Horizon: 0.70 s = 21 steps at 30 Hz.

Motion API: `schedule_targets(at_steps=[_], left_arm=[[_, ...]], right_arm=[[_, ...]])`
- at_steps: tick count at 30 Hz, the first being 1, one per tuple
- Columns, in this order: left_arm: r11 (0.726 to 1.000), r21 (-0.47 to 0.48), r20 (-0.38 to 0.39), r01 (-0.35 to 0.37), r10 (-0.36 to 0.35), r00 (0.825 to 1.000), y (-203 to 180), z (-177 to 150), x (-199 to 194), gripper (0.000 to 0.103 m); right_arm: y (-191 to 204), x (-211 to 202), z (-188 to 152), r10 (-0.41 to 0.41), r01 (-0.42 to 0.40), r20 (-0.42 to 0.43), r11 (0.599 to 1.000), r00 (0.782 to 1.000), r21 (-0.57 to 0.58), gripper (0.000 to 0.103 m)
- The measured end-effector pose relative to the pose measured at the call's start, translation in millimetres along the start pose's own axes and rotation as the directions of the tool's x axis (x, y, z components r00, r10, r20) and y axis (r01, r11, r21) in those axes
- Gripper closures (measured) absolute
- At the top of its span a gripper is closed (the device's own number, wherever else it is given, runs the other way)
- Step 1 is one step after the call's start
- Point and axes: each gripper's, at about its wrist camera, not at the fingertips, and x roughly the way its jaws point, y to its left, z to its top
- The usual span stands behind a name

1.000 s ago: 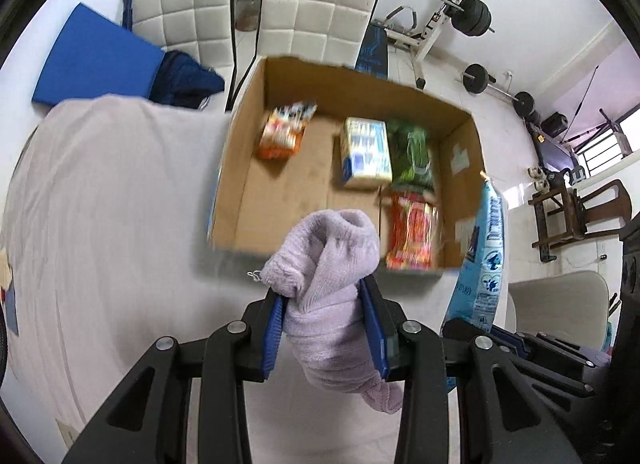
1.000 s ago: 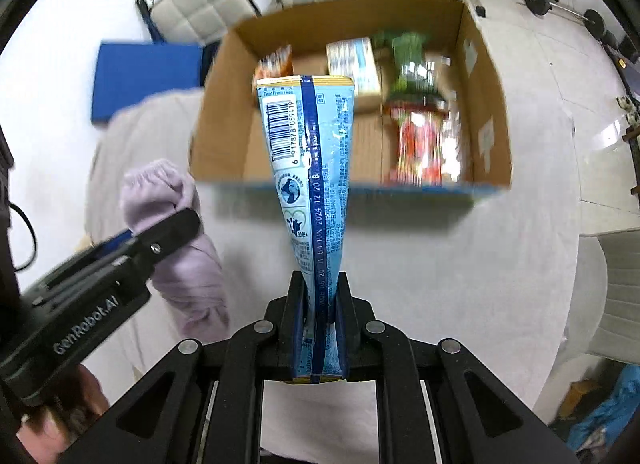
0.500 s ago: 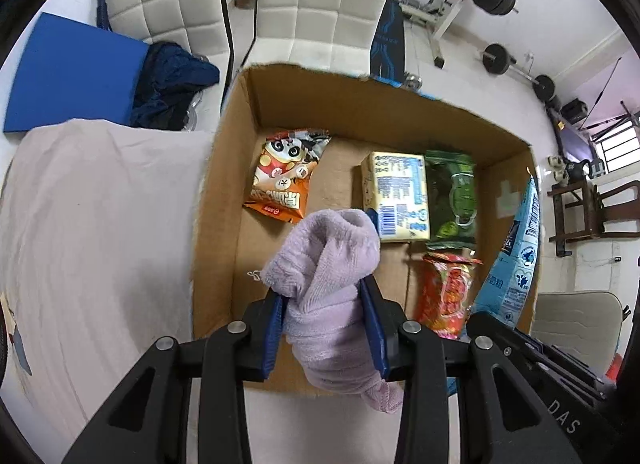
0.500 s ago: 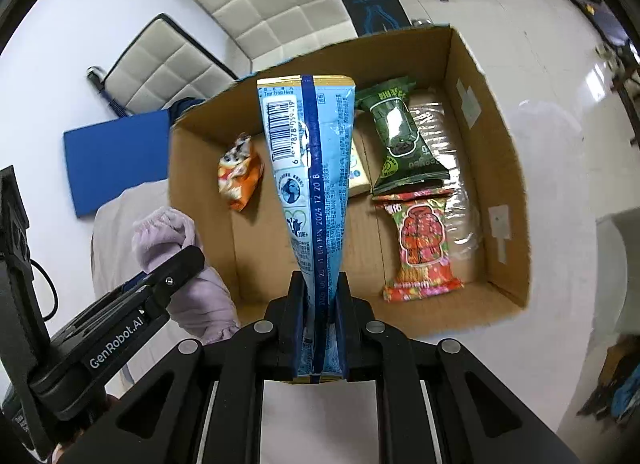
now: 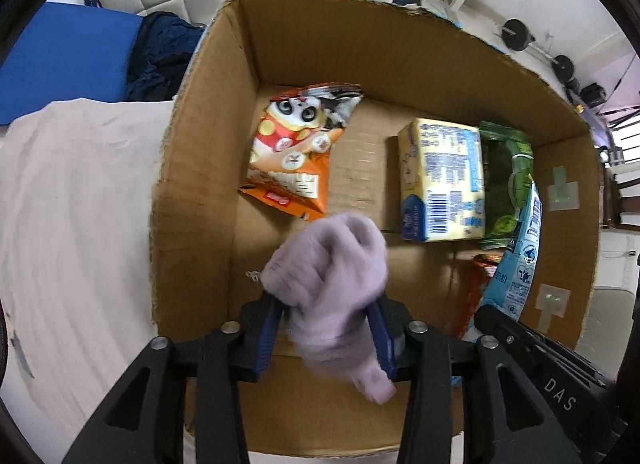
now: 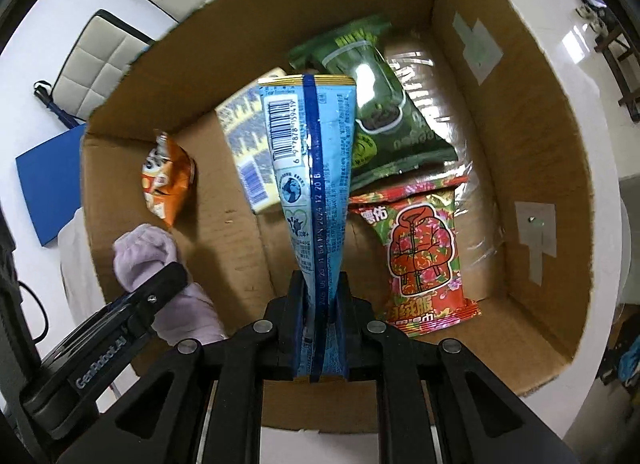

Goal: Organize soft objects
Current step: 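Place the sock and stick pack into the box and open both tools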

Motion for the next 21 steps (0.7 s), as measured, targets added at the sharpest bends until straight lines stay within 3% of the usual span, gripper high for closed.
schedule_targets(at_steps=[4,8,9,16,21], left_arm=[[1.0,0.008,-0.001,-0.015,0.015,1.0,-0.2,-0.4,-2.5,0.063],[1.0,0.008,0.027,-0.027,0.027,0.999,-2.8,-5.4,-13.1,0.057],[1.0,0.008,0.031,-0.028,0.028,0.999,-3.7,-6.2,-15.5,0.056],[0.999,0.014,0.081,-0.043,0.042,0.996,-7.4,-15.2,-34.7,0.055],[0.997,0.027,0.134,-0.067,0.063,0.989,-9.1,-29.2,-48.4,0.05]], right_arm=[[0.1,7.7,1.8,-0.009,0.009,-0.038,1.0,0.999,-0.013,0.074],[2.0,4.0,-0.8,-0.01,0.009,-0.027,0.999,1.0,-0.035,0.047],[2.3,2.0,-0.8,-0.011,0.01,-0.024,0.999,1.0,-0.039,0.045],[1.7,-18.1,-13.7,-0.069,0.071,0.022,0.992,0.997,-0.1,0.044],[-8.8,-35.6,-26.9,-0.158,0.174,0.099,0.969,0.982,-0.174,0.043]])
